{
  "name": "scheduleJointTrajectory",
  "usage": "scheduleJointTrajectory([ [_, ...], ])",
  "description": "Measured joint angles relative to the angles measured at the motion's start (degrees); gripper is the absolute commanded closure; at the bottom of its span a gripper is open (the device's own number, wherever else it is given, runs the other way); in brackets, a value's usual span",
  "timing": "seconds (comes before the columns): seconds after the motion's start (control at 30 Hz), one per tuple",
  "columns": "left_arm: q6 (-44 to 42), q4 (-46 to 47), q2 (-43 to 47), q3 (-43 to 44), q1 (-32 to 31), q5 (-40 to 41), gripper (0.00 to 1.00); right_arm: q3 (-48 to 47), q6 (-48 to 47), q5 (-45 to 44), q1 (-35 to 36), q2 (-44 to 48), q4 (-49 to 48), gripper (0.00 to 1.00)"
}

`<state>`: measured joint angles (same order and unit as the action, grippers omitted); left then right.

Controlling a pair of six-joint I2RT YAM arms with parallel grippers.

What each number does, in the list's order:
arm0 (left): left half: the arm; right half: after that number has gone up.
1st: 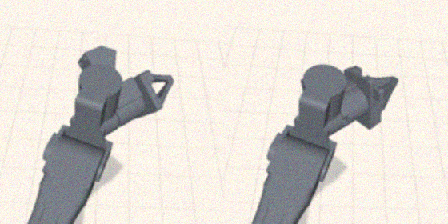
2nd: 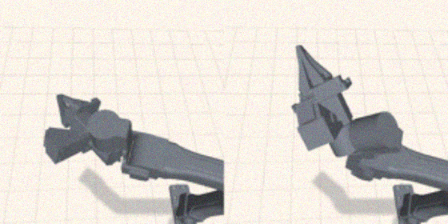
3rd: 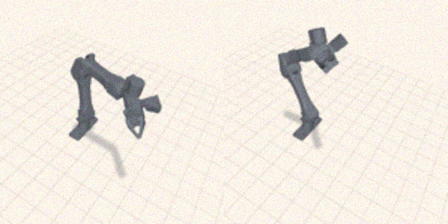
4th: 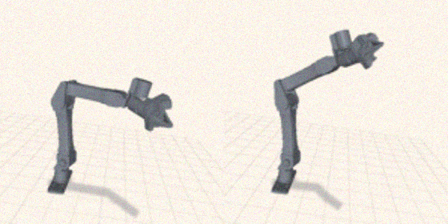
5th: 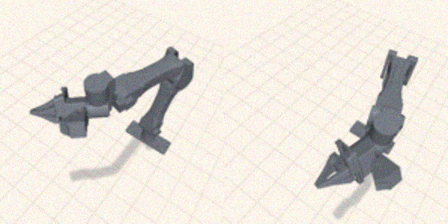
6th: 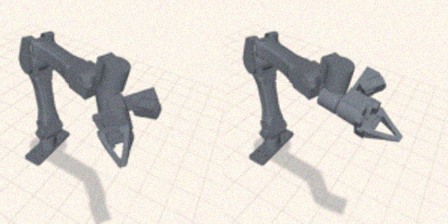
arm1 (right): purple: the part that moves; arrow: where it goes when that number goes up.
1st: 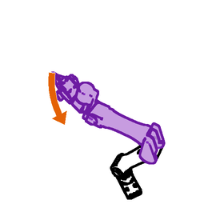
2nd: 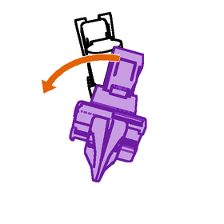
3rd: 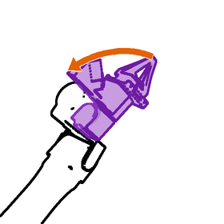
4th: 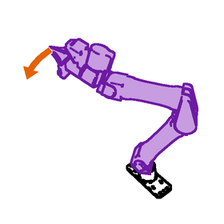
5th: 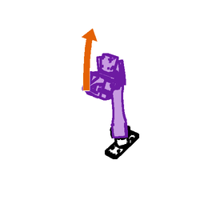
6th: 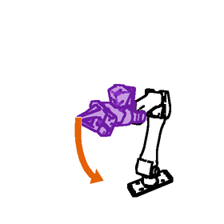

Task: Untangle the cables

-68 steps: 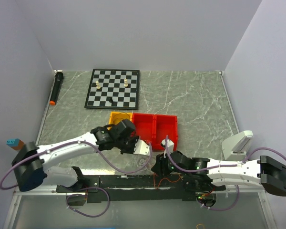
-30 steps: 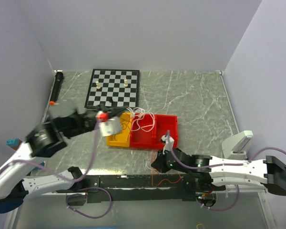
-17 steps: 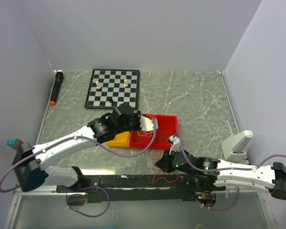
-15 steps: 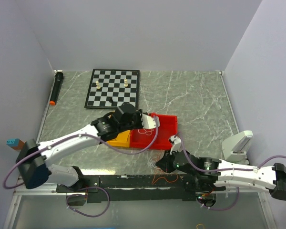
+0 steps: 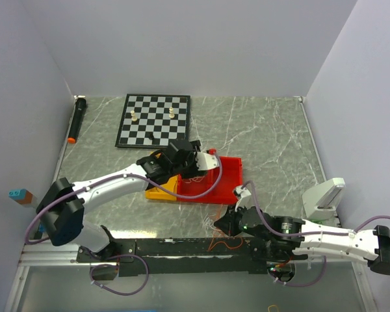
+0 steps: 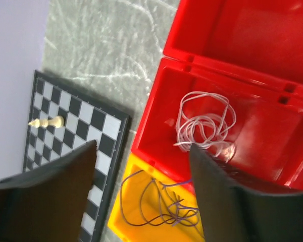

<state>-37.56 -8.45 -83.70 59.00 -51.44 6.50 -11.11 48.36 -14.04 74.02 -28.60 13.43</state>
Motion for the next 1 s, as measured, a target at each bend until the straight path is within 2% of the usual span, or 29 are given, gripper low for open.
scheduleJointTrajectory([
  [0.07,1.0,-1.3,0.2,0.9,0.0,-1.1,0.13,0.0,-0.1,0.0,0.0,-0.4,-0.1,0.89],
  [0.17,3.0,-5.3,1.5,3.2,0.0,-4.6,0.12,0.0,-0.3,0.0,0.0,-1.1,-0.1,0.89],
  [0.33,2.6,-15.1,8.0,4.6,-0.3,-19.9,0.12,0.0,-0.7,0.0,0.0,-2.5,-0.5,0.89],
  [0.47,-0.4,-21.6,13.2,1.2,-4.8,-28.6,0.12,0.0,-0.6,-0.1,0.0,-2.7,-0.6,0.89],
  [0.57,-0.4,-23.5,13.2,-2.3,-9.4,-32.6,0.12,0.0,-0.2,-0.1,0.0,-2.6,-0.9,0.89],
  [0.7,3.5,-21.6,10.0,-6.3,-11.8,-34.2,0.11,0.0,0.0,-0.2,0.0,-2.7,-2.5,0.89],
  [0.77,5.6,-19.4,8.5,-7.7,-12.7,-34.0,0.06,0.0,-0.2,-0.3,0.0,-3.1,-3.3,0.89],
  [1.0,9.9,-8.3,5.6,-12.9,-14.2,-27.6,0.04,-0.8,-2.6,-0.3,0.0,-4.2,-3.6,0.89],
])
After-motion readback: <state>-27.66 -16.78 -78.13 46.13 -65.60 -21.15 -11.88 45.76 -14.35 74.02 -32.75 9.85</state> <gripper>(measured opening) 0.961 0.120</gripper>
